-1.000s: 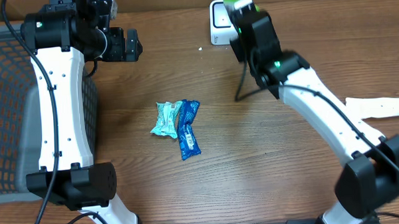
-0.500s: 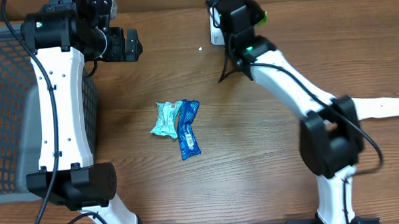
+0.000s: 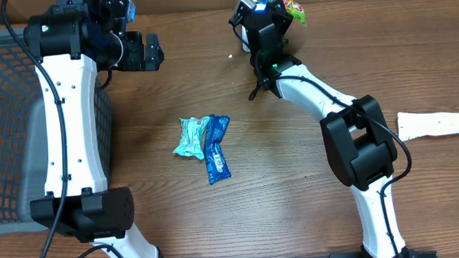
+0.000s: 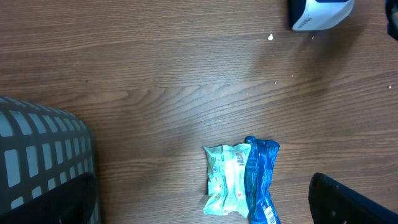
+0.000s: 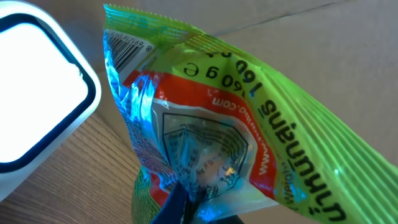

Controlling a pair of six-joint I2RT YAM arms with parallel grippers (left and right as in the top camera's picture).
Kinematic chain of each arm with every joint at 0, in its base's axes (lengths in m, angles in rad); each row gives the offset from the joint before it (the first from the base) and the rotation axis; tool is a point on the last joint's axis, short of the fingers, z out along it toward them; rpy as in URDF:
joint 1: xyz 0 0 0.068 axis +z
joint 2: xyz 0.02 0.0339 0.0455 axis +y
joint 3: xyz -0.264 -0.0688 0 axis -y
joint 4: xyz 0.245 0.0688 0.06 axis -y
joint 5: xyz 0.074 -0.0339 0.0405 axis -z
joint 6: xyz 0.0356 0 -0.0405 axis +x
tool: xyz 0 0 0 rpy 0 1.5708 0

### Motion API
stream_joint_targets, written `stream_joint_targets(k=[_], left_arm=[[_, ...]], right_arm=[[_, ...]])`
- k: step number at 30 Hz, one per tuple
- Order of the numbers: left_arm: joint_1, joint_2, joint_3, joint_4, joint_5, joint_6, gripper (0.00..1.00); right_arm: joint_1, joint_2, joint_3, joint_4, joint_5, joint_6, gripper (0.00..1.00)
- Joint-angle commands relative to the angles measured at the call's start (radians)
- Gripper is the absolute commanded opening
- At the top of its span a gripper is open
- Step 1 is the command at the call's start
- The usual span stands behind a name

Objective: Scan the item barcode
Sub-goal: 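Hold the green bag's barcode in front of the scanner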

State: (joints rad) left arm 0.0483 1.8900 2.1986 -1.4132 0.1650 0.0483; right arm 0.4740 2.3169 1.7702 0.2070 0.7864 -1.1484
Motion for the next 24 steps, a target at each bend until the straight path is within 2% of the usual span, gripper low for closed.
stream_joint_targets(k=[1, 9, 14, 24], left_arm=[[0.003, 0.004, -0.004, 0.003, 0.012, -0.003, 0.99], [0.003, 0.004, -0.004, 0.003, 0.011, -0.003, 1.0], [0.003, 0.004, -0.004, 0.003, 0.011, -0.003, 1.0], [0.003, 0.004, -0.004, 0.003, 0.012, -0.003, 1.0]], right_arm=[[0.006, 0.003, 0.018, 0.015, 0.018, -0.058, 0.04], [0.005, 0.003, 0.017, -0.077, 0.021, -0.075, 0.04], [0.002, 0.003, 0.017, -0.071, 0.018, -0.074, 0.04], [-0.015, 0.064, 0.017, 0.082, 0.014, -0.072, 0.04]])
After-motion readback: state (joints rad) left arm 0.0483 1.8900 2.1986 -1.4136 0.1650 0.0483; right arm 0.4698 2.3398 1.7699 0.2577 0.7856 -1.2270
